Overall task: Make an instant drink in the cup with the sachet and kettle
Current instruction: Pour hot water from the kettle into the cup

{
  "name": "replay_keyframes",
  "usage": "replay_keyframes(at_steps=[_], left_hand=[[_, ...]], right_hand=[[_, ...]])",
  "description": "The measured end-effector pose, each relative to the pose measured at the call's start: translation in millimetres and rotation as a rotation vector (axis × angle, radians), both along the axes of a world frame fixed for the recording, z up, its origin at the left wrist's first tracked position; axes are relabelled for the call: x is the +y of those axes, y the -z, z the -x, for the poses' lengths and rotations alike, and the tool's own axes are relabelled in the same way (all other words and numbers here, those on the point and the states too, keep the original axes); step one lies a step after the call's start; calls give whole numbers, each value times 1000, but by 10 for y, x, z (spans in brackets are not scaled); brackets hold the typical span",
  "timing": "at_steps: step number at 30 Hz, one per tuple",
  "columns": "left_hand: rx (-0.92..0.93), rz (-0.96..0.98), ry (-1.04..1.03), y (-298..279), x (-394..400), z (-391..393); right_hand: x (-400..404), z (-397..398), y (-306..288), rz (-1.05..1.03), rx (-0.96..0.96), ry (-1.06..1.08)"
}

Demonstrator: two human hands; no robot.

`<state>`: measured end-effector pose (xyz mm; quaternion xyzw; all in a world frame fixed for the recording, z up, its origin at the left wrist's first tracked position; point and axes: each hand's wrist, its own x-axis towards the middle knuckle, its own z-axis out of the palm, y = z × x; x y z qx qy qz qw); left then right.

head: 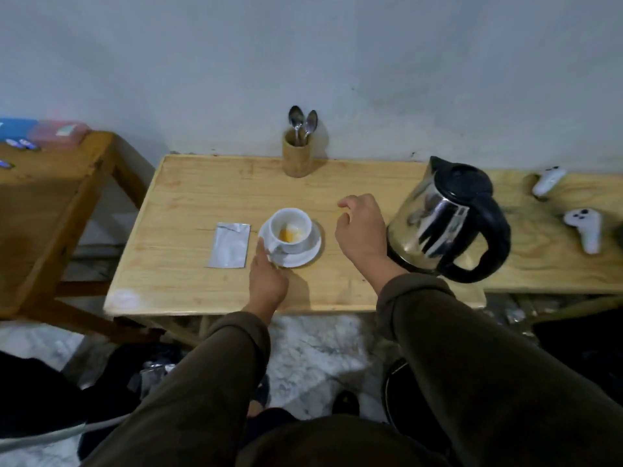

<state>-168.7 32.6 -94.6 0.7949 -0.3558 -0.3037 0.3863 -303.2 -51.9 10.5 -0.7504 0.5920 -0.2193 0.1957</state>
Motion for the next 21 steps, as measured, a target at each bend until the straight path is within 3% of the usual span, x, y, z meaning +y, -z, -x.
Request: replay_keyframes(at_steps=[7, 13, 17, 21], left_hand=[[28, -63, -123, 43, -116, 335], [41, -94, -177, 92, -124, 547], [28, -122, -179, 112, -88, 634], [34, -189, -182, 94, -89, 658]], right_hand=[[-75, 925, -153, 321, 192, 189], [-83, 1419, -168, 281, 186, 353], [-77, 1623, -95, 164, 14, 474], [-130, 1790, -148, -64, -307, 600]])
